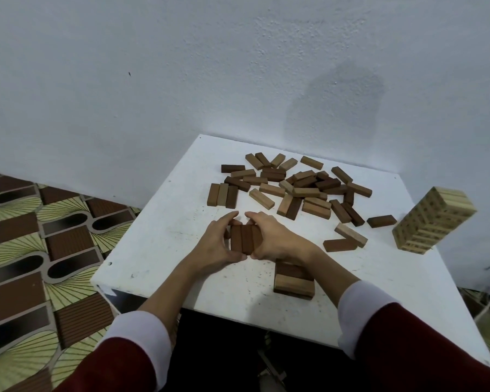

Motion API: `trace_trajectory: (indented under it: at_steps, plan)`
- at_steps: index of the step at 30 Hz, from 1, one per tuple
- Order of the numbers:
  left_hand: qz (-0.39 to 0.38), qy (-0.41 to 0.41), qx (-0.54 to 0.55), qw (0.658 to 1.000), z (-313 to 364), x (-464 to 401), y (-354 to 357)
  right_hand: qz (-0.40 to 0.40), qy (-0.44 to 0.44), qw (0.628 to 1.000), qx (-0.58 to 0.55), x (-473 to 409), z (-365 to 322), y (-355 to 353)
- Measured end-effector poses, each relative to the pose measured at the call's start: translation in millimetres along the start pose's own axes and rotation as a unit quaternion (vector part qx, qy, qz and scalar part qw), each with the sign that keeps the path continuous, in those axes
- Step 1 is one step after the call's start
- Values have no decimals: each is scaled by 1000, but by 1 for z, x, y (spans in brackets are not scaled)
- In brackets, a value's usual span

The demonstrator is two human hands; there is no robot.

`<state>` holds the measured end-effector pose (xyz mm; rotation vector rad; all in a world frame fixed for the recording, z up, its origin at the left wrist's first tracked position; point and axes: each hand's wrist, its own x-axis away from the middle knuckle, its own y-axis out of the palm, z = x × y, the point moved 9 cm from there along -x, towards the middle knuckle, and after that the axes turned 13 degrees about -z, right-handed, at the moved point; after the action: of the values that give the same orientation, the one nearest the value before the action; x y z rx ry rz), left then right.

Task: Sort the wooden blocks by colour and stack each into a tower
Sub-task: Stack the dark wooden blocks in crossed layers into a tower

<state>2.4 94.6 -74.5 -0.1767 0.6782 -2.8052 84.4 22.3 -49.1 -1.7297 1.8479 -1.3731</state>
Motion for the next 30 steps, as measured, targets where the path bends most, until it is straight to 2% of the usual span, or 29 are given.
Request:
trace_trajectory:
  at_steps: [3, 7, 9, 12, 14, 18, 22, 30]
  plan:
    - [-2, 9, -10, 1000, 14, -1, -3, 11, -12, 998, -55, 11, -4, -6]
    - [11, 84, -67, 994, 66, -1, -6, 80, -50, 994, -55, 48, -7, -32]
    - [-12, 104, -67, 992, 83, -3, 4, 126, -47, 990, -41, 70, 1, -41]
    - [-63, 104, -47, 991, 91, -6, 28, 160, -61, 982, -79, 103, 11, -37]
    - [-88, 105, -51, 989, 93, -4, 44, 160, -78, 981, -81, 117, 17, -29]
    - [-115, 90, -43, 988, 90, 8, 65, 123, -19, 990, -72, 123, 34, -10]
    - [-132, 89, -68, 985, 87, 17, 78, 102, -22, 991, -79, 125, 35, 3]
    - [-137, 87, -94, 982, 80, 18, 83, 112, -17, 990, -83, 129, 44, 10]
